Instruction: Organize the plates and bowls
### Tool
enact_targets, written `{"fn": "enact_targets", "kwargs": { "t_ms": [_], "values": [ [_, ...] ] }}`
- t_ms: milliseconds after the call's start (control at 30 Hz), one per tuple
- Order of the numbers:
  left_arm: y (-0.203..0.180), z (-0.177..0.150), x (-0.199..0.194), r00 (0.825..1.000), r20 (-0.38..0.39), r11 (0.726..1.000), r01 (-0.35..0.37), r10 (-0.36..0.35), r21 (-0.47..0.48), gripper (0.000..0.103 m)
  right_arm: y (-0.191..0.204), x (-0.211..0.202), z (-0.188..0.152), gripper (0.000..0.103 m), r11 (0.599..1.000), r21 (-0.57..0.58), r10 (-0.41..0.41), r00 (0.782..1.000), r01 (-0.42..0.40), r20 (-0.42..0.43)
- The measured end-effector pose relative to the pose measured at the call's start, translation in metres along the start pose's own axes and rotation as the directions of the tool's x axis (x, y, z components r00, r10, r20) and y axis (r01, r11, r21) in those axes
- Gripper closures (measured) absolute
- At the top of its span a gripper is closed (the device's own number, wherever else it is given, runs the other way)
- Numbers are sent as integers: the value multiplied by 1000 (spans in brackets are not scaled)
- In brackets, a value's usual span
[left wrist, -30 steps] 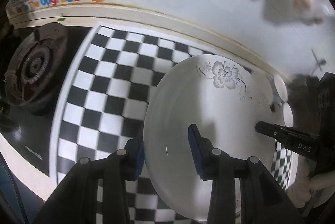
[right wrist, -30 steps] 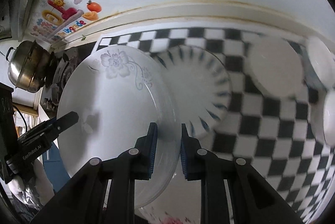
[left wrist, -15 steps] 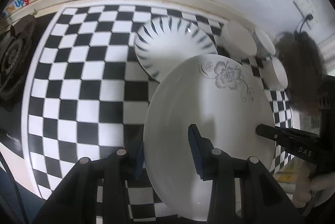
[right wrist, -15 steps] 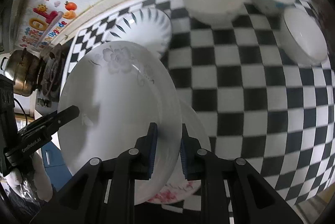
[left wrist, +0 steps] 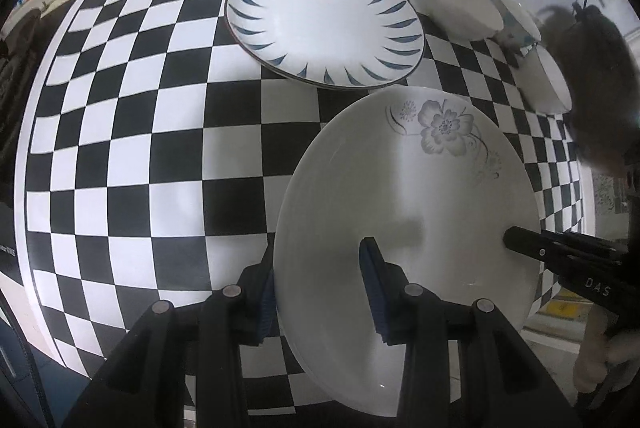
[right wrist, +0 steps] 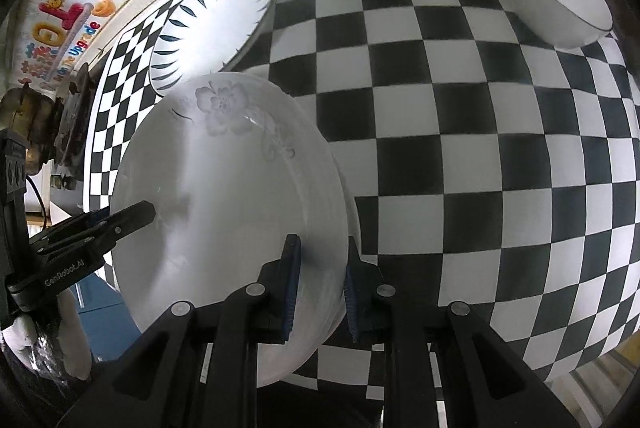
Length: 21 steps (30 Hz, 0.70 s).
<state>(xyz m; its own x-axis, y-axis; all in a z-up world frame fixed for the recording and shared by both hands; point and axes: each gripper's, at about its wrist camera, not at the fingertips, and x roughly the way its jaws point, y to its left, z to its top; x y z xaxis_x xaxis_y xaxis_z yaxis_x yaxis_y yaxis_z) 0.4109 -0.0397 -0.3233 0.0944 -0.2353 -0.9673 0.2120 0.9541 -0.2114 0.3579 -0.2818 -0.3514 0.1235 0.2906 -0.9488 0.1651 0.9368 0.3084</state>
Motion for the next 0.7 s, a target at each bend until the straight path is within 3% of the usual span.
{"fn": "enact_targets", "kwargs": {
  "t_ms": [300,700],
  "values": [
    [0,-5,4,999,-33,999,-39,39,4,68,4,2,2,81,1000,-24,-8,1000,8,-1],
    [10,-16,12,996,-80,999,-41,38,-34,66,8,3,-1,82,998,-49,-34,999,34,-5]
  ]
}}
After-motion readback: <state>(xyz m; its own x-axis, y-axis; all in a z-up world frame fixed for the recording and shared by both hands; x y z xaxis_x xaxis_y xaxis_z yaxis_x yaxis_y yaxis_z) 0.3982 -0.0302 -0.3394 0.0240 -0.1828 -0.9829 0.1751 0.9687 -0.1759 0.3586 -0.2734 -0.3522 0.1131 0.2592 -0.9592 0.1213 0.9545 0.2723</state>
